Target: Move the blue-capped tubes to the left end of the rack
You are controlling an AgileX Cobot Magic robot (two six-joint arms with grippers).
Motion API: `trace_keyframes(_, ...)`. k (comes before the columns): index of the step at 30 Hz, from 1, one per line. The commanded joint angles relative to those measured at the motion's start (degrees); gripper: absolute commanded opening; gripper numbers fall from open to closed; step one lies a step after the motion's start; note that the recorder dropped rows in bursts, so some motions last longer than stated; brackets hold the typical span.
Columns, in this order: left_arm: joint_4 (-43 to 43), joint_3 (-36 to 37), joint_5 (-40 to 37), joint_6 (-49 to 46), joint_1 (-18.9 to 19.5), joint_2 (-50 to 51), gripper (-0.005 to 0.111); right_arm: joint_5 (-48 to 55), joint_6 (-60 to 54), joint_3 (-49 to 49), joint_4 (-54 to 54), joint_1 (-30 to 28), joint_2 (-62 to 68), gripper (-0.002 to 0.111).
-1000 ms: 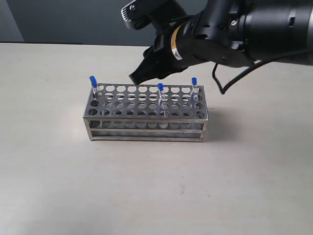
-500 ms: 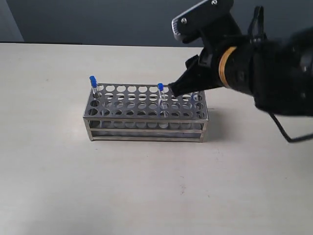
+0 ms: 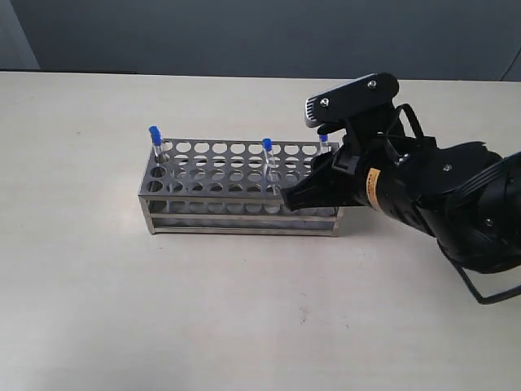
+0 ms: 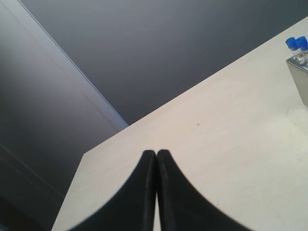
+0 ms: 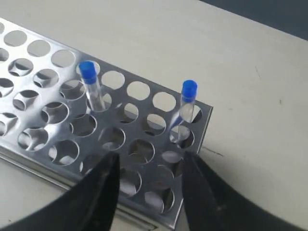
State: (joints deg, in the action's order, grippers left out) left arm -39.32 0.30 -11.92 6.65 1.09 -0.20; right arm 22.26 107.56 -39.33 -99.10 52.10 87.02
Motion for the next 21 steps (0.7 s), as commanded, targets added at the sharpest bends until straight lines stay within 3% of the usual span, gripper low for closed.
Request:
trace_keyframes(1,0.0,-0.3,0.1,0.3,-0.1,0.2,0.001,-3.9,-0.7,0.0,-0.8,0.0,0.1,0.041)
trace_keyframes(3,0.0,-0.3,0.1,0.3,-0.1,0.2,0.001,-7.7,-6.1,-0.5,-0.8,-0.1,0.1,0.033)
trace_keyframes(6,0.0,-0.3,0.1,0.3,-0.1,0.2,0.001,-14.1,-17.8,-2.0,-0.8,-0.1,0.1,0.012)
trace_keyframes(8,0.0,-0.3,0.1,0.3,-0.1,0.2,0.001,-15.7,-18.9,-3.8,-0.8,-0.1,0.1,-0.001)
trace_keyframes(12,0.0,-0.3,0.1,0.3,-0.1,0.2,0.001,-15.8,-19.5,-8.6,-0.3,-0.3,1.2,-0.001)
trace_keyframes(17,0.0,-0.3,0.1,0.3,-0.1,0.2,0.001,-25.2,-19.1,-17.4,0.5,-6.6,8.4,-0.001)
trace_keyframes(21,0.0,-0.3,0.2,0.3,-0.1,0.2,0.001,-47.5,-20.6,-23.2,-0.8,-13.3,12.8,-0.001)
